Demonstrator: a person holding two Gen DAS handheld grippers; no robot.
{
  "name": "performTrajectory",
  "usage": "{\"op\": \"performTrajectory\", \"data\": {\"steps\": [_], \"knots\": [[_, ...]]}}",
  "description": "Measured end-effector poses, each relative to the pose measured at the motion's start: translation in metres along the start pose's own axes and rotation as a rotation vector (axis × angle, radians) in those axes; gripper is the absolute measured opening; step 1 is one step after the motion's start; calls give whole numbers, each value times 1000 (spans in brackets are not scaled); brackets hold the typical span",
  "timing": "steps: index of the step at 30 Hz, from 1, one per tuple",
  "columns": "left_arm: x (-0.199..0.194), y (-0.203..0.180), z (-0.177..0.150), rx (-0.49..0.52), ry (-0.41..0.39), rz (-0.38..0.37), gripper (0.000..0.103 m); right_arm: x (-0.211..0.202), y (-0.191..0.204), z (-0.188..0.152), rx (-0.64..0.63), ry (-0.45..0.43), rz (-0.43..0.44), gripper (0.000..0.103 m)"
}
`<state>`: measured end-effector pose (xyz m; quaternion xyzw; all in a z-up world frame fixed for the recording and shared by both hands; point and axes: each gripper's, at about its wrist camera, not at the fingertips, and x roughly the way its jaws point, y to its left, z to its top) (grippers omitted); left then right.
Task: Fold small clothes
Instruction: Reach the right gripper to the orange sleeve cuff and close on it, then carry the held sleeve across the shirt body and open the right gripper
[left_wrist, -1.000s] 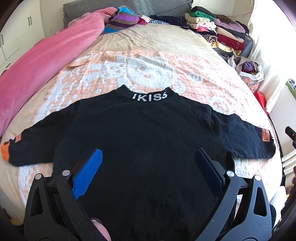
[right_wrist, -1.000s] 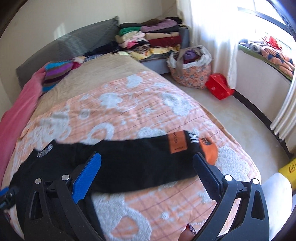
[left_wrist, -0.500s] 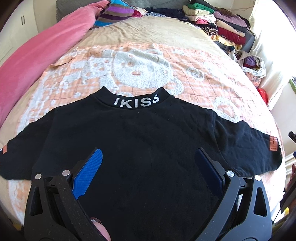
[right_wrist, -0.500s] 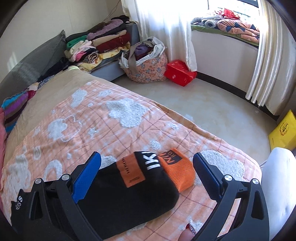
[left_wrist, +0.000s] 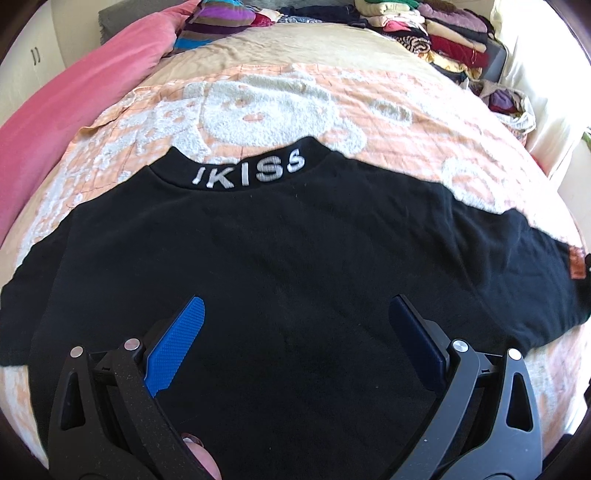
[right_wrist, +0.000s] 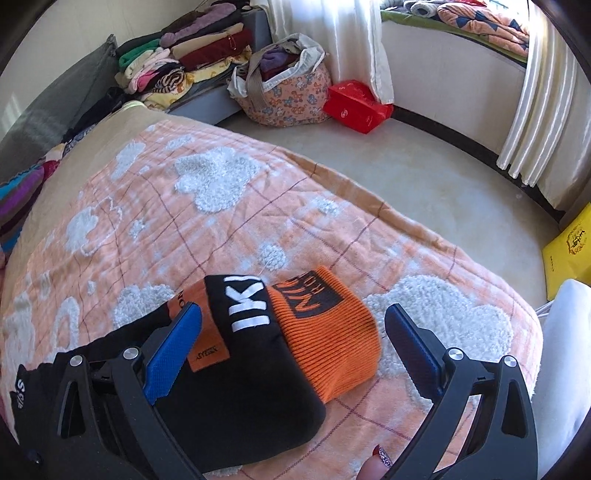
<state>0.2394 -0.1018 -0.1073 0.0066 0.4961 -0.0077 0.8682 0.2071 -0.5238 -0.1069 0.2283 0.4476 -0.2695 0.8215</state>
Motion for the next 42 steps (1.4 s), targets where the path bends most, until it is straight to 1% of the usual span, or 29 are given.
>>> {"op": "performTrajectory", "data": {"steps": [3, 6, 8, 10, 11, 12, 13, 14, 16, 17, 20, 22, 25, 27, 30, 34, 37, 42], "knots": [[10, -1, -4, 3, 17, 18, 94, 11, 5, -6, -15, 38, -20, 99], [19, -1, -8, 0, 38, 22, 94, 12, 4, -8, 2, 50, 13, 98], [20, -2, -10, 9, 27, 29, 94, 10, 4, -7, 4, 46, 28, 95], [19, -2, -11, 7, 24, 29, 94, 6, 4, -6, 3, 41, 51, 71], [19, -1, -11, 3, 25, 26, 94, 3, 4, -5, -2, 36, 64, 65], [18, -1, -11, 2, 24, 24, 94, 2, 5, -4, -9, 39, 97, 50], [17, -1, -11, 2, 23, 22, 94, 1, 6, -3, -14, 47, 121, 39], [16, 0, -12, 0, 22, 20, 94, -1, 8, -3, -26, 47, 135, 36], [12, 2, -13, -3, 20, 13, 94, -6, 12, -2, -55, 43, 169, 24], [9, 3, -13, -6, 16, 11, 94, -9, 13, -1, -54, 43, 207, 15], [-2, 5, -14, -6, -5, 0, 94, -29, 17, 3, -35, 17, 373, 15], [-10, 7, -14, -9, -20, -6, 94, -50, 28, 7, -49, -8, 492, 15], [-24, 16, -14, -28, -40, -18, 94, -81, 48, 8, -86, -37, 617, 15], [-30, 22, -12, -39, -50, -24, 94, -104, 67, 6, -127, -59, 673, 15], [-38, 32, -10, -59, -63, -26, 94, -136, 98, -4, -197, -73, 752, 15], [-47, 48, -9, -95, -79, -33, 94, -160, 148, -29, -289, -38, 833, 15], [-50, 60, -12, -106, -84, -23, 94, -168, 187, -57, -376, 4, 865, 15], [-51, 74, -16, -126, -75, -12, 94, -166, 238, -104, -503, 70, 884, 15]]}}
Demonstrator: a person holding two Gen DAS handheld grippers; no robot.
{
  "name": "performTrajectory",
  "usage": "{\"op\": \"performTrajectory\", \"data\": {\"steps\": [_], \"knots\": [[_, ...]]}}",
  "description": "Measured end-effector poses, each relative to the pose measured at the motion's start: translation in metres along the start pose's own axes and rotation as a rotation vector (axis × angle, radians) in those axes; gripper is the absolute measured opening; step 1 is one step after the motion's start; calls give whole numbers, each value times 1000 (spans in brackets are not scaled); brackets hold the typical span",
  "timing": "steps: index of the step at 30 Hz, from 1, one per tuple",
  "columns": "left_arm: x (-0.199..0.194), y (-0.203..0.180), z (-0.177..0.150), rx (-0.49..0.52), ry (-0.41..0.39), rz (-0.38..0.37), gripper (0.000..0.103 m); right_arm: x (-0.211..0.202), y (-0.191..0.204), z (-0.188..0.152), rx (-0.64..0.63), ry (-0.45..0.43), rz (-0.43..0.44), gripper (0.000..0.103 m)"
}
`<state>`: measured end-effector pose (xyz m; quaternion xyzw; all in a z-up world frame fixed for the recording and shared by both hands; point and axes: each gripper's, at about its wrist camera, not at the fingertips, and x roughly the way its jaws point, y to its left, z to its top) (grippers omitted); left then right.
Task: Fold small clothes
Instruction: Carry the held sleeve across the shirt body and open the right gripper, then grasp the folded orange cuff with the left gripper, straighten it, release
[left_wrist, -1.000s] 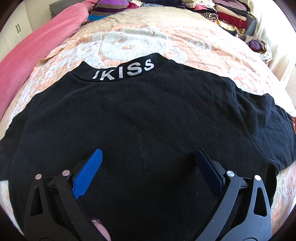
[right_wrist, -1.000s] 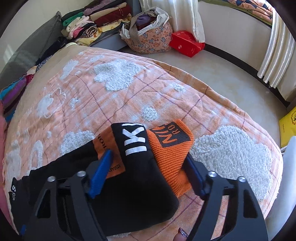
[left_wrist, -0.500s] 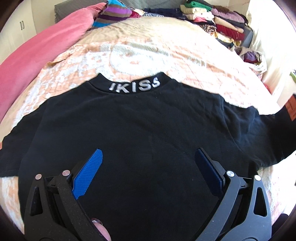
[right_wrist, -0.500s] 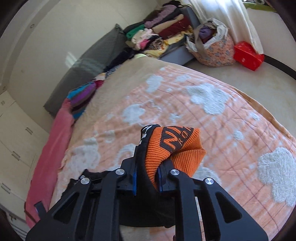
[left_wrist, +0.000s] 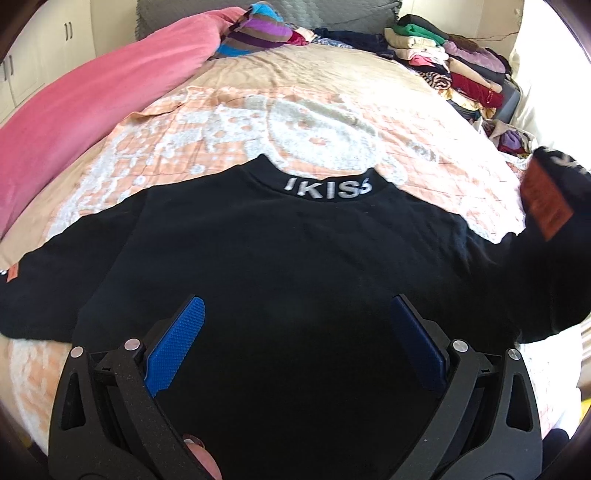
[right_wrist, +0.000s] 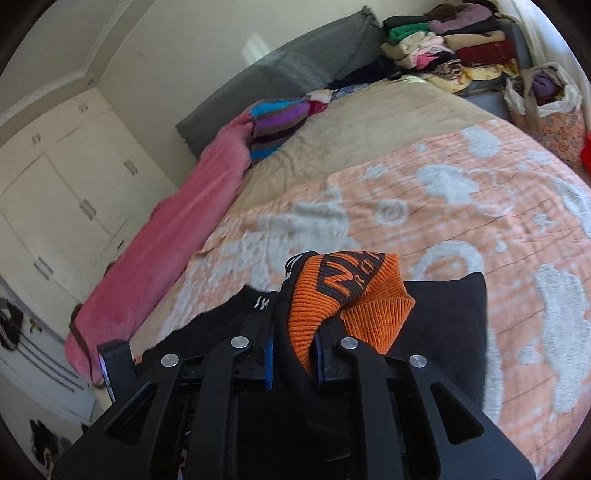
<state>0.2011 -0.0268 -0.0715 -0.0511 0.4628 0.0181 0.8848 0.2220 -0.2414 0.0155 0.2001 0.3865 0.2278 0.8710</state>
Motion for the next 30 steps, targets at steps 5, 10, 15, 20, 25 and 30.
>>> {"op": "performTrajectory", "data": {"steps": [5, 10, 15, 20, 25, 30], "knots": [[3, 14, -2, -9, 13, 33, 94, 34, 16, -20, -50, 81, 40, 22], [6, 27, -4, -34, 25, 52, 94, 35, 16, -19, -47, 67, 95, 52], [5, 28, -7, -63, 50, -11, 94, 28, -7, -14, -42, 54, 9, 54], [1, 16, -9, -116, 81, -175, 94, 28, -39, -16, -46, 83, -163, 55], [15, 1, -13, -212, 168, -332, 93, 25, -62, -17, 1, 85, -197, 55], [41, -17, -14, -221, 223, -321, 57, 18, -68, -15, 12, 67, -203, 55]]}}
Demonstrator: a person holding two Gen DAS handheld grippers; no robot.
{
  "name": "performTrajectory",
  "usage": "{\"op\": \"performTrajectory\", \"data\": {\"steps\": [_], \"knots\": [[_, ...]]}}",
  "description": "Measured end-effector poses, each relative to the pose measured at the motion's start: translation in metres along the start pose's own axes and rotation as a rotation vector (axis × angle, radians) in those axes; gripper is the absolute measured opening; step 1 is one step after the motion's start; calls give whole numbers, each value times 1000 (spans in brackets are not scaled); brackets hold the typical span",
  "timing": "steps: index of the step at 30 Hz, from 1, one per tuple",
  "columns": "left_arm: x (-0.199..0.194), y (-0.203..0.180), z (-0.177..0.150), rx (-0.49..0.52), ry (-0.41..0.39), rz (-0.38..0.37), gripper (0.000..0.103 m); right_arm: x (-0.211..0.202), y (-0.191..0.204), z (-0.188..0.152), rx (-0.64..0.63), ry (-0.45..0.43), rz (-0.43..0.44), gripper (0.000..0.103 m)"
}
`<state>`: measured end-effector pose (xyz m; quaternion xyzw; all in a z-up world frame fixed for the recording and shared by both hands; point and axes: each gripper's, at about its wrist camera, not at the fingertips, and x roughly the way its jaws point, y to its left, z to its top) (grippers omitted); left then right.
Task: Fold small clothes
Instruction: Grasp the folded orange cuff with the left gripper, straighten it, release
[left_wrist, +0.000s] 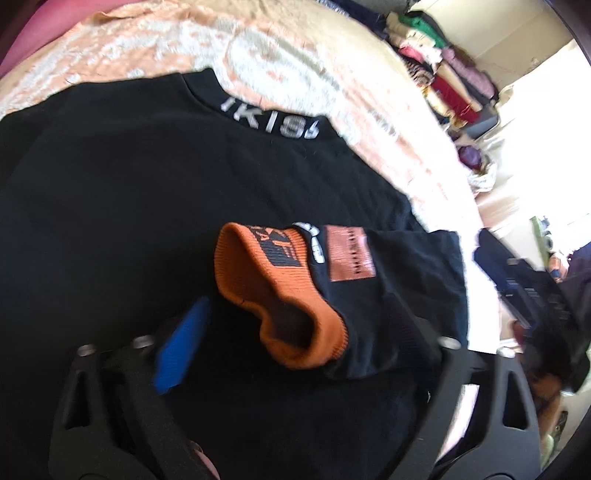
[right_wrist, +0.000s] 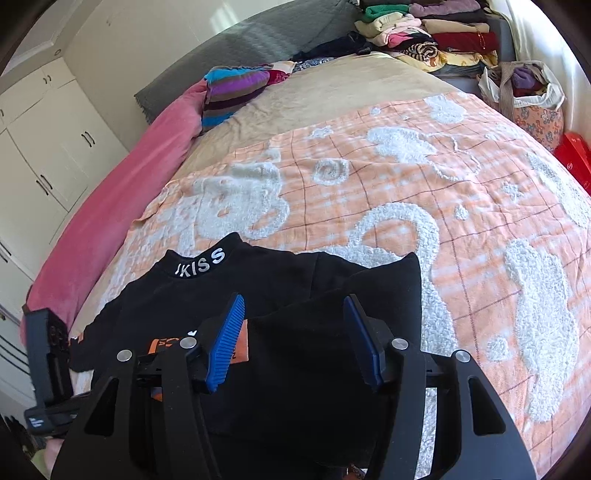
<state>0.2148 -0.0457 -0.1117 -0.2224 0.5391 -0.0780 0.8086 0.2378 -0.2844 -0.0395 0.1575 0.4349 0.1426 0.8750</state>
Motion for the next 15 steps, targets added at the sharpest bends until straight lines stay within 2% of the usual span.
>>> {"op": "performTrajectory", "data": {"steps": [1, 2, 3, 6, 10, 12, 15], "knots": [[5, 0, 0, -8, 10, 7, 28, 0, -1, 1, 5, -3, -2, 55], [9, -1, 2, -9, 10, 28, 14, -1, -3, 2, 10, -4, 2, 55], [10, -3, 3, 1, 1, 36, 8, -2, -5, 2, 17, -4, 2, 55], [-2, -12, 10, 49, -55, 1, 6, -2, -12, 2, 44, -5, 0, 55], [-38, -16, 26, 101, -175, 11, 5, -4, -12, 3, 44, -17, 4, 55], [-58, -9, 35, 105, -228, 23, 5, -4, -5, 3, 20, -27, 21, 55], [-76, 4, 45, 126, -286, 89, 5, 0, 12, 0, -37, -20, 39, 55]]}}
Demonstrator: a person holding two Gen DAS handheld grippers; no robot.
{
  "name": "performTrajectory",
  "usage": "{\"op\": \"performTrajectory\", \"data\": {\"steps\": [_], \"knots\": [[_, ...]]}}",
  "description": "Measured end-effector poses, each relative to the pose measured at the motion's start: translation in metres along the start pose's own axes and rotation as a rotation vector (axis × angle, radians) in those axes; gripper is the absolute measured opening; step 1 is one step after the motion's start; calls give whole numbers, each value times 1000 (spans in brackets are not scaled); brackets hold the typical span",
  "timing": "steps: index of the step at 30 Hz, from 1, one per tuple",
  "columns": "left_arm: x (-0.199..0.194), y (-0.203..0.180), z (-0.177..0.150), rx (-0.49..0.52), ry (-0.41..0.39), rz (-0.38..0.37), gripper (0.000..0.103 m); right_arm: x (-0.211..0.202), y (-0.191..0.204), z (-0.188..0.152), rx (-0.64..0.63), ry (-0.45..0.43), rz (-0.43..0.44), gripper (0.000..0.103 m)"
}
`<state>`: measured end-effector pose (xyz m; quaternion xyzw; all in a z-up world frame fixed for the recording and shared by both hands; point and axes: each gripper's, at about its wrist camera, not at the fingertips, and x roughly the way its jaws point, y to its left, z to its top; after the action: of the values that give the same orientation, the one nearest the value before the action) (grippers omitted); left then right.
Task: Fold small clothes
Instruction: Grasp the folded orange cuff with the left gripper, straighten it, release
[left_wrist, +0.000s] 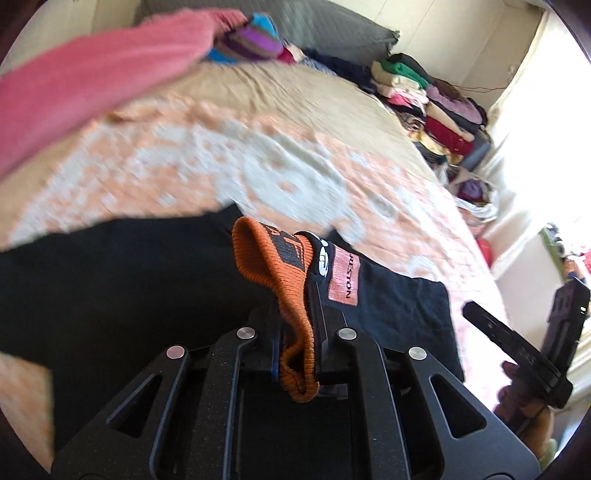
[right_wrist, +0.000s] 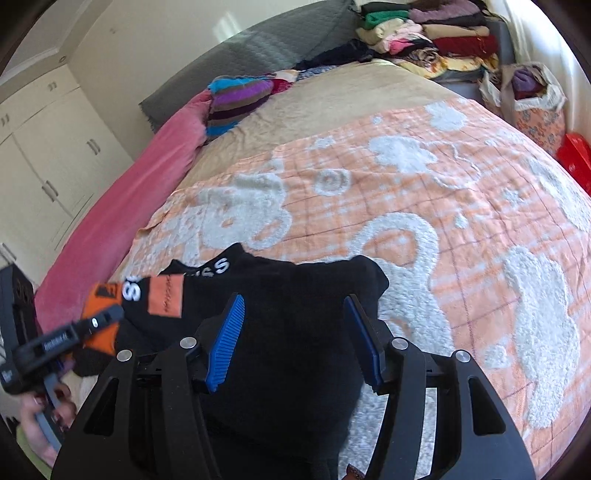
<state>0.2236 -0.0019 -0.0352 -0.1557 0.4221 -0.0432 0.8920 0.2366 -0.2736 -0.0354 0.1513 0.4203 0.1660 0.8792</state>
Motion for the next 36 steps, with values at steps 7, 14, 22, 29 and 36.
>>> {"op": "performTrajectory", "data": {"steps": [7, 14, 22, 29, 36], "knots": [[15, 43, -1, 0, 34, 125, 5, 33, 39, -20, -159, 79, -5, 55], [42, 77, -18, -21, 118, 208, 8, 65, 42, -37, -216, 168, -79, 55], [50, 89, -23, -17, 128, 243, 21, 77, 38, -45, -236, 200, -102, 55], [22, 83, -22, 17, 78, 267, 22, 63, 43, -40, -221, 174, -60, 59], [-4, 94, -29, 22, 92, 275, 27, 50, 66, -41, -265, 151, -11, 74]]}}
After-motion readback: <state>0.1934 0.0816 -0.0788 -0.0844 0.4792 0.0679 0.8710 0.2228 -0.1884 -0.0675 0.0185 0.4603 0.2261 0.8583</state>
